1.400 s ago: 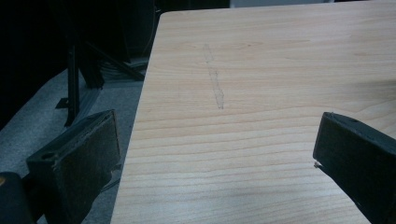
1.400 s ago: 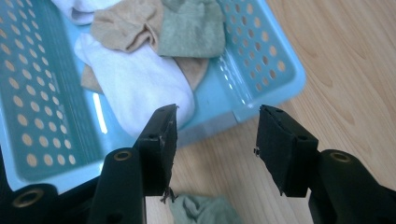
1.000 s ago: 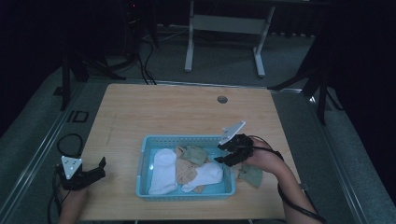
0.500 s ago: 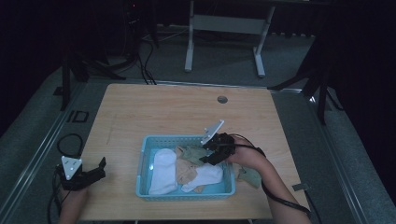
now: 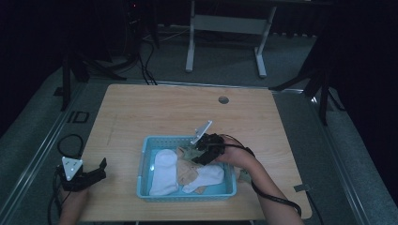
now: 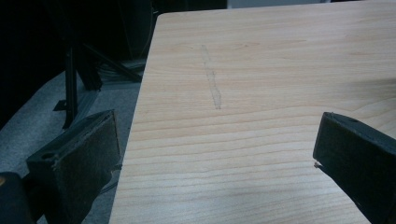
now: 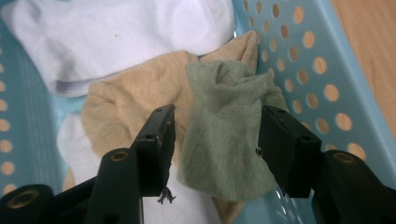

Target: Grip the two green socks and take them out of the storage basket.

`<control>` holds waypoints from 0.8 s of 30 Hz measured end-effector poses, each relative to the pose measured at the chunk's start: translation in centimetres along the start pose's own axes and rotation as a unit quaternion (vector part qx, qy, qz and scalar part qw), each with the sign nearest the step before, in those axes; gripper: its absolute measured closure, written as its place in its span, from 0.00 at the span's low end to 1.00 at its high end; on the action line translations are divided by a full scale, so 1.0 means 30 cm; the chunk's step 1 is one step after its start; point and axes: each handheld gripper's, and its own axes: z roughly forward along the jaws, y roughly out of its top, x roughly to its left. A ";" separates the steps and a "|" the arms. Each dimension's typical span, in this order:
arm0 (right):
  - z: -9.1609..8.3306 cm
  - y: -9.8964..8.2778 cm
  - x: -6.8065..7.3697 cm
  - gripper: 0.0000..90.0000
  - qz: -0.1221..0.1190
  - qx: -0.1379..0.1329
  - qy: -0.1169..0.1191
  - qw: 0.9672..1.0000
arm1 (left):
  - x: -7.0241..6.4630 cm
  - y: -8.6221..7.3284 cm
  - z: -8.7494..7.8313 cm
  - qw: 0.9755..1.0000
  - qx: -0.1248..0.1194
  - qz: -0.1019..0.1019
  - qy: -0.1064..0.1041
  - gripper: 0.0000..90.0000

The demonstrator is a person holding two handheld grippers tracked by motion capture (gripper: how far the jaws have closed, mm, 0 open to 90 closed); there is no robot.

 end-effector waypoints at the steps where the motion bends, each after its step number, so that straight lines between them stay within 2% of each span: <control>1: 0.019 0.006 -0.002 0.49 0.003 0.011 -0.002 1.000 | 0.000 0.000 0.000 1.000 0.000 0.000 0.000 0.00; 9: 0.057 0.022 -0.007 0.48 0.007 0.029 -0.002 1.000 | 0.001 0.000 0.000 1.000 0.000 -0.001 0.000 0.00; 15: 0.085 0.037 -0.004 0.51 0.004 0.051 -0.014 0.999 | 0.000 0.000 0.000 1.000 -0.001 0.000 0.000 0.00; 16: 0.088 0.039 -0.004 0.55 0.001 0.054 -0.016 0.998 | 0.000 0.000 0.000 1.000 0.000 0.000 0.000 0.00; 20: 0.089 0.041 0.003 0.84 -0.010 0.059 -0.025 0.998 | 0.001 0.000 0.000 1.000 0.000 0.000 0.000 0.00; 24: 0.070 0.039 0.003 0.88 -0.006 0.047 -0.017 0.999 | 0.001 0.000 0.000 1.000 0.000 -0.001 0.000 0.00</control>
